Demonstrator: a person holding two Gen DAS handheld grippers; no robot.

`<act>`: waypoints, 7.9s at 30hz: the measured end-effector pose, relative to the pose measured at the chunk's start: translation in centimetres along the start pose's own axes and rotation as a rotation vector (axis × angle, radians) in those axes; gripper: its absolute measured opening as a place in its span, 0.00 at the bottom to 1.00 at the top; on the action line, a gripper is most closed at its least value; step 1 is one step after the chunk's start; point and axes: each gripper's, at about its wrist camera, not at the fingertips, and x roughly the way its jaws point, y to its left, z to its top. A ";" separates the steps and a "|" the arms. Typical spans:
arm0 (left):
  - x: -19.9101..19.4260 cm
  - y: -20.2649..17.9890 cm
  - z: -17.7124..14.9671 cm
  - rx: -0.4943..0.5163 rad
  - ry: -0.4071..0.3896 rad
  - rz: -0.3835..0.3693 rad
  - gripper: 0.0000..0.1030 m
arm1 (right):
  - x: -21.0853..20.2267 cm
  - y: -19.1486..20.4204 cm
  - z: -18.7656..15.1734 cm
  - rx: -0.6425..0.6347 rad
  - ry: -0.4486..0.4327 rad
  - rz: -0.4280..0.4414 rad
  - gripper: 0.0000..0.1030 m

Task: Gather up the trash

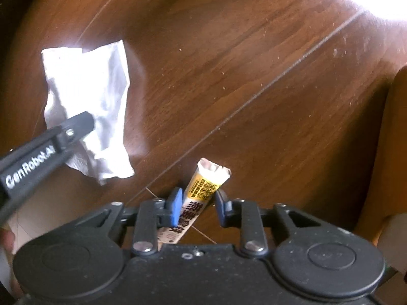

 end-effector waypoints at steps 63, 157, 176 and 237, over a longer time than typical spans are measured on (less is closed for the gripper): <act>-8.8 -2.8 -1.9 0.055 -0.101 -0.012 0.69 | -35.2 -0.4 -4.8 -0.513 -0.713 0.241 0.16; -10.0 -2.7 -4.2 -0.121 -0.050 -0.003 0.69 | -41.4 -1.9 -8.2 -0.549 -0.886 0.365 0.16; 2.2 -1.1 -4.2 -0.238 0.005 -0.013 0.71 | -37.9 -0.4 -4.1 -0.544 -0.752 0.372 0.16; -62.3 -28.8 -10.1 0.277 -0.901 -0.160 0.02 | -68.1 -24.1 -31.8 -0.554 -1.424 0.325 0.16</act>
